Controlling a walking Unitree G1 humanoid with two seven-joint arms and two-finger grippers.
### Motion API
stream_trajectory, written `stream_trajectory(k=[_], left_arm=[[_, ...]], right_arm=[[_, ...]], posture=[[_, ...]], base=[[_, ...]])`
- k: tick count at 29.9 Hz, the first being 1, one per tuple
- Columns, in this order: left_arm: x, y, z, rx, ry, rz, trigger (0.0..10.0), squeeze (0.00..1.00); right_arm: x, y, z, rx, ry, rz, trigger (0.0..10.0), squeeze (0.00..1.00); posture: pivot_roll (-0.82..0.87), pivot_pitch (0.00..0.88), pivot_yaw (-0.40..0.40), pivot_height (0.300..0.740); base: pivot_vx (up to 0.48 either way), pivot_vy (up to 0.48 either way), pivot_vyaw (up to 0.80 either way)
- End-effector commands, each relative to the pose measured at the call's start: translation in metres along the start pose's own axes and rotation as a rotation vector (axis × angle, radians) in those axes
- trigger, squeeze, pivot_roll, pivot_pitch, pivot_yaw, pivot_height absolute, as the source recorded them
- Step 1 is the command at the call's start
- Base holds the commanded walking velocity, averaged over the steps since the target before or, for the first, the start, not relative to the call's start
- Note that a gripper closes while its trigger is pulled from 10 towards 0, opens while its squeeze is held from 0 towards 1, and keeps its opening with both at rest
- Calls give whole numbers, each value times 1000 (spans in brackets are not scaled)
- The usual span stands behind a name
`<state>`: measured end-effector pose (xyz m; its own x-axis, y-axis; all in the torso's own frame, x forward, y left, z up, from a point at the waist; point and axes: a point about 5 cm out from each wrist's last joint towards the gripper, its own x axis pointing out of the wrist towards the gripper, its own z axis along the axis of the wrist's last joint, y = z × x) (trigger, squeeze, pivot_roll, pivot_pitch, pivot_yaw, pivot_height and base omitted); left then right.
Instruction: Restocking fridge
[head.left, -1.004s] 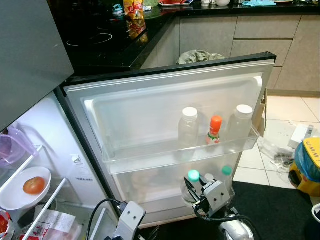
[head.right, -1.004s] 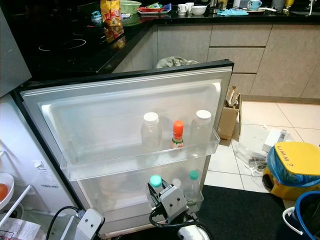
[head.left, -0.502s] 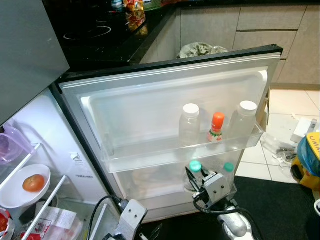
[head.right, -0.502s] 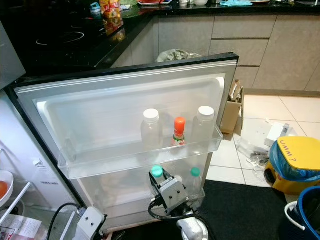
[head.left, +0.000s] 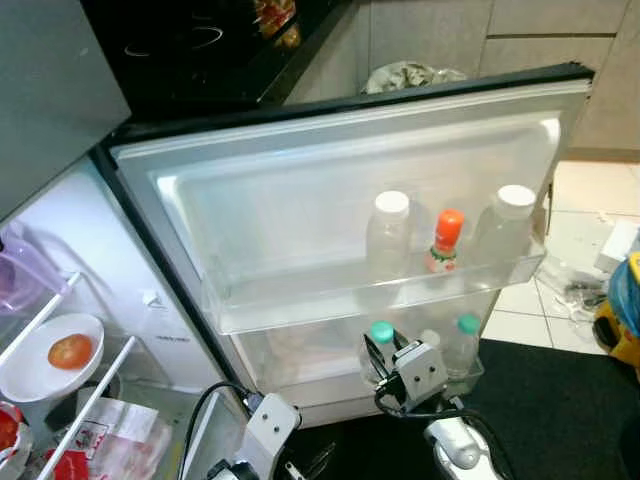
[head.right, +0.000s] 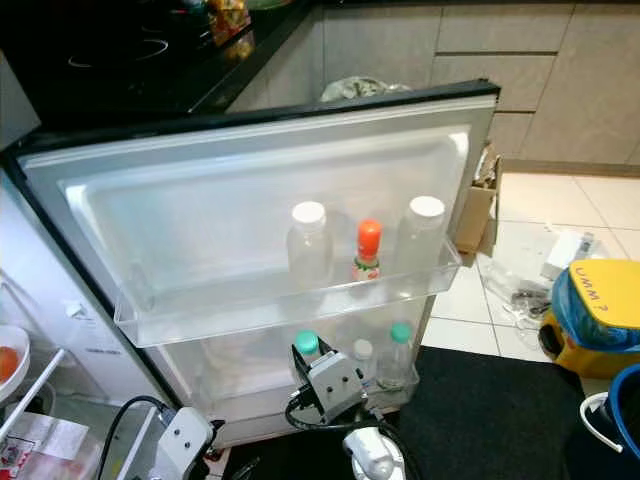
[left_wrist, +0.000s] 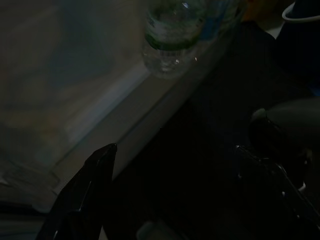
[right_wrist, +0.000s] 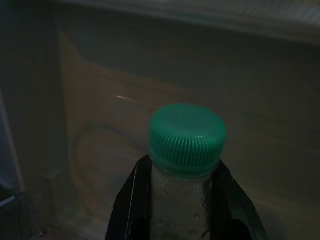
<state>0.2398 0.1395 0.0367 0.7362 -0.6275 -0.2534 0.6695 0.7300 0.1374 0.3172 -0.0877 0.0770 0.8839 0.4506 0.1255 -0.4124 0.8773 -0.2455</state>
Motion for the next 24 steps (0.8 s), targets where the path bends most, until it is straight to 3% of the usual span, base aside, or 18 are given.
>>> stream_trajectory(k=[1,14,24], left_arm=[[-7,-1,-4,7,30,-8,10000,0],[-9,-4,11,-10,-13,0,10000,0],[-9,-14,17,-4,-8,-107,10000,0]], right_arm=[[-2,7,-5,11,22,14,10000,0],[-13,6,-26,27,153,-47,10000,0],[-16,5,-34,70,225,-94,10000,0]], posture=[[126,302,56,602],[164,315,53,602],[177,323,74,602]], base=[[0,0,0],[0,0,0],[0,0,0]])
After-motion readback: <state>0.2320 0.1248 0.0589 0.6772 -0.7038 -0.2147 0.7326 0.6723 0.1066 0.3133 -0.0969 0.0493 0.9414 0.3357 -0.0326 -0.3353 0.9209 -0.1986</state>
